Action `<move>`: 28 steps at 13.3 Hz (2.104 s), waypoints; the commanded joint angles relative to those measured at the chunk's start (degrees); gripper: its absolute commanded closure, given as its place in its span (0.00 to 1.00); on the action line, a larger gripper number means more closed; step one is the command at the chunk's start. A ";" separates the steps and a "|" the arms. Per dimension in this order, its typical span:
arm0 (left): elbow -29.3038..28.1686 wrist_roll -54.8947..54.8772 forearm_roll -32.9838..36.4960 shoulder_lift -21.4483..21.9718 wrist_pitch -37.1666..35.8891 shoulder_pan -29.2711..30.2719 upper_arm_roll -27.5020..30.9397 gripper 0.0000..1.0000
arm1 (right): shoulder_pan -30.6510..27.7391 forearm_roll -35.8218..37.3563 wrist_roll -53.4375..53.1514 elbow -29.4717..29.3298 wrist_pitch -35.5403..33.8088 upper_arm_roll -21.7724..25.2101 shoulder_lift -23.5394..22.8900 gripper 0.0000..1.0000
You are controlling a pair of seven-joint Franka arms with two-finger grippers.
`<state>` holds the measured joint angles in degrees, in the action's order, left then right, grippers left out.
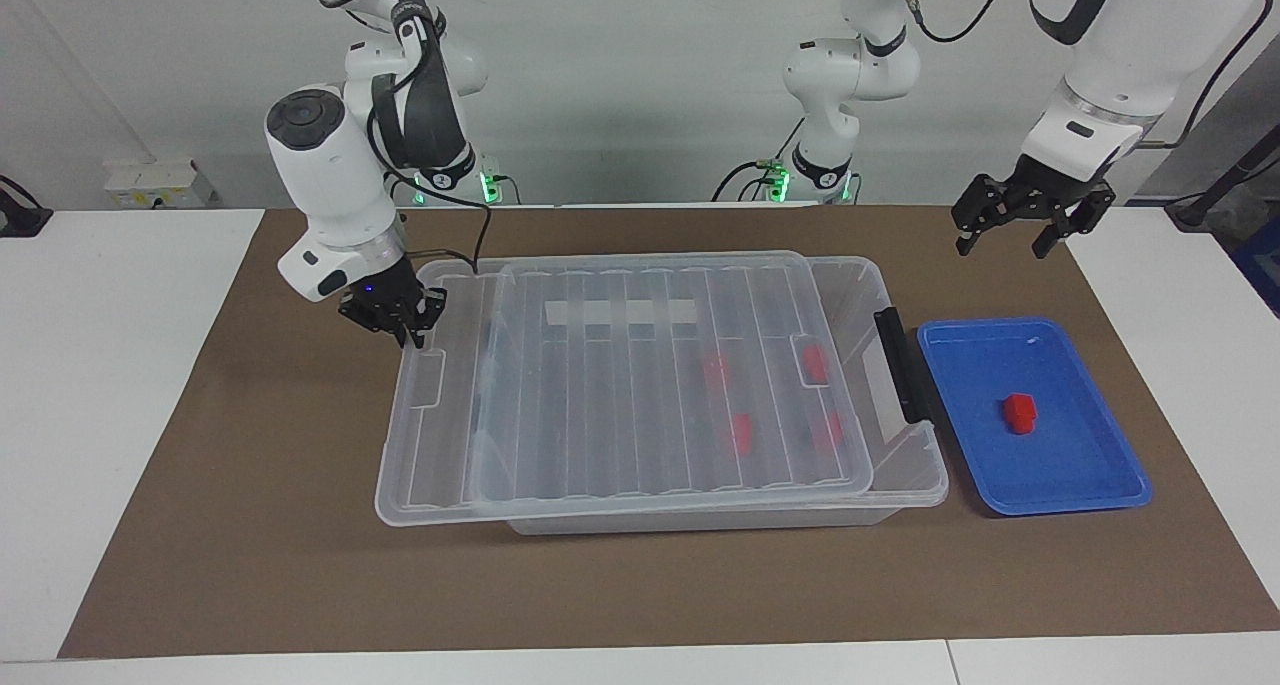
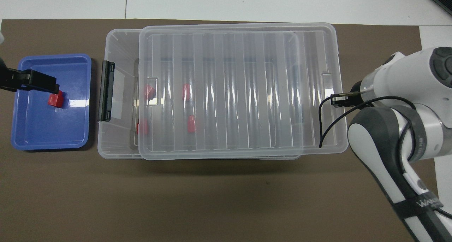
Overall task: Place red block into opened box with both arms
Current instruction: 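Slide the clear lid away from the blue tray with the right gripper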
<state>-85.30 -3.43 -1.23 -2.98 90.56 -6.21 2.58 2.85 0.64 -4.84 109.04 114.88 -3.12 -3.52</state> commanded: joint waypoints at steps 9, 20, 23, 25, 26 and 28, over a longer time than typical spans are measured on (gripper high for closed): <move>-0.83 0.36 -0.26 0.78 -0.30 0.23 0.14 0.00 | -7.86 0.50 9.16 1.27 -3.88 0.04 0.70 1.00; -0.83 0.36 -0.26 0.87 -0.30 0.23 0.06 0.00 | -9.09 5.07 5.37 0.21 -3.26 0.04 0.18 1.00; -0.83 0.36 -0.26 0.78 -0.30 0.23 0.06 0.00 | -9.62 5.25 4.76 0.21 -1.77 0.13 -0.17 1.00; -0.83 0.36 -0.26 0.78 -0.30 0.23 0.06 0.00 | -9.71 5.25 4.49 0.21 -1.33 0.13 -0.35 1.00; -0.83 0.36 -0.26 0.87 -0.30 0.23 0.06 0.00 | -9.71 5.25 4.23 0.21 -0.89 0.13 -0.44 1.00; -0.83 0.36 -0.26 0.78 -0.30 0.23 0.14 0.00 | -9.62 5.25 3.53 0.21 -0.89 0.13 -0.44 1.00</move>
<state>-85.30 -3.43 -1.23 -2.98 90.56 -6.21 2.58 -6.43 4.14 1.41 108.77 112.26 -2.83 -3.39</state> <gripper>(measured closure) 0.000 0.828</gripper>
